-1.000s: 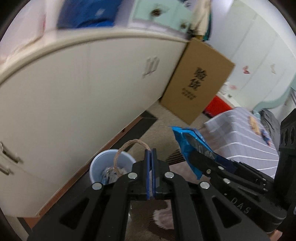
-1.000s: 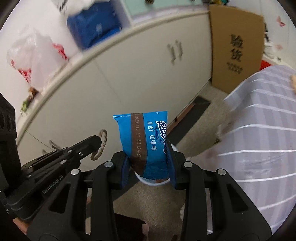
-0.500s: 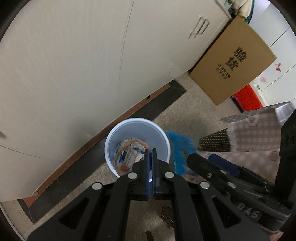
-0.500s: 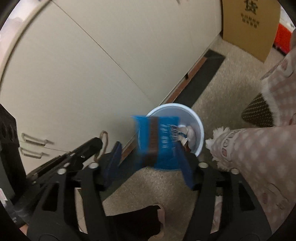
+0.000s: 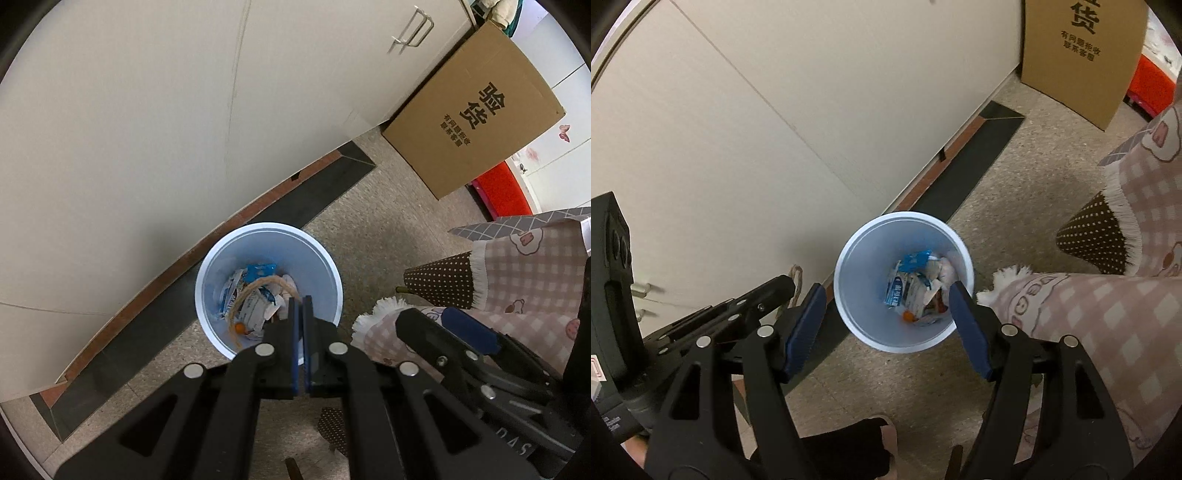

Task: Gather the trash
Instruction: 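Carry the rubber band and Oreo pack to the wastebasket and release them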

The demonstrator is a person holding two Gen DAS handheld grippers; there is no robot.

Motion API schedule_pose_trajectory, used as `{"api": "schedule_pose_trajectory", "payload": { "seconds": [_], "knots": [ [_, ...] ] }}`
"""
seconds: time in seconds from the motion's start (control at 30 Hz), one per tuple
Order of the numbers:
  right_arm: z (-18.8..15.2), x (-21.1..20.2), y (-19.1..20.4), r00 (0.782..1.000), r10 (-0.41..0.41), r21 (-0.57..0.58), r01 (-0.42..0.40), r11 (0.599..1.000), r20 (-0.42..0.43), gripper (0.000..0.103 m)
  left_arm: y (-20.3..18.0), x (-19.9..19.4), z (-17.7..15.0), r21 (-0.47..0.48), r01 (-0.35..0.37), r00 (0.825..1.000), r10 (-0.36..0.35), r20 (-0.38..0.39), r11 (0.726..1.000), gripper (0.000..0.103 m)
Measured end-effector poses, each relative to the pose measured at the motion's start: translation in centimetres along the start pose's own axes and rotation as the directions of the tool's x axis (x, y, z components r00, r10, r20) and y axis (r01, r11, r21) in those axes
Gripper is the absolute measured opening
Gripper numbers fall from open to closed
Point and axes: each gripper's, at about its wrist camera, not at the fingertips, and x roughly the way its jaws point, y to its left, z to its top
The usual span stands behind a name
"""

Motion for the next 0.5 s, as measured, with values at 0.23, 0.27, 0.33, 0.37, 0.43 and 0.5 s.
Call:
{"api": "schedule_pose_trajectory", "payload": {
  "seconds": [0.23,0.27,0.33,0.37,0.43,0.5],
  "knots": [
    [0.3,-0.9,-0.6,0.999,-0.034,0.009,0.034,0.999,0.034,0.069,-1.2,0.0,0.4,0.013,0.006,1.000,-0.006,-0.001,1.000,0.002],
    [0.3,-1.3,-0.7,0.999,-0.033,0.012,0.032,0.999,0.041,0.069,-1.4,-0.1,0.4,0.013,0.009,1.000,-0.009,0.000,1.000,0.002],
    [0.4,-1.8,-0.8,0.998,-0.035,0.017,0.034,0.999,0.056,0.069,-1.6,-0.4,0.5,0.013,0.017,1.000,-0.017,0.002,1.000,0.002],
    [0.4,-1.9,-0.8,0.998,-0.031,0.020,0.030,0.999,0.058,0.069,-1.6,-0.5,0.5,0.013,0.018,1.000,-0.018,0.005,1.000,0.002],
    [0.4,-2.4,-1.0,0.997,-0.027,0.029,0.025,0.999,0.066,0.069,-1.8,-0.8,0.6,0.013,0.025,1.000,-0.025,0.008,1.000,0.002],
    [0.4,-2.6,-1.3,0.997,-0.015,0.038,0.013,0.999,0.070,0.070,-2.0,-1.1,0.7,0.013,0.028,1.000,-0.028,0.013,1.000,0.002]
  ]
}}
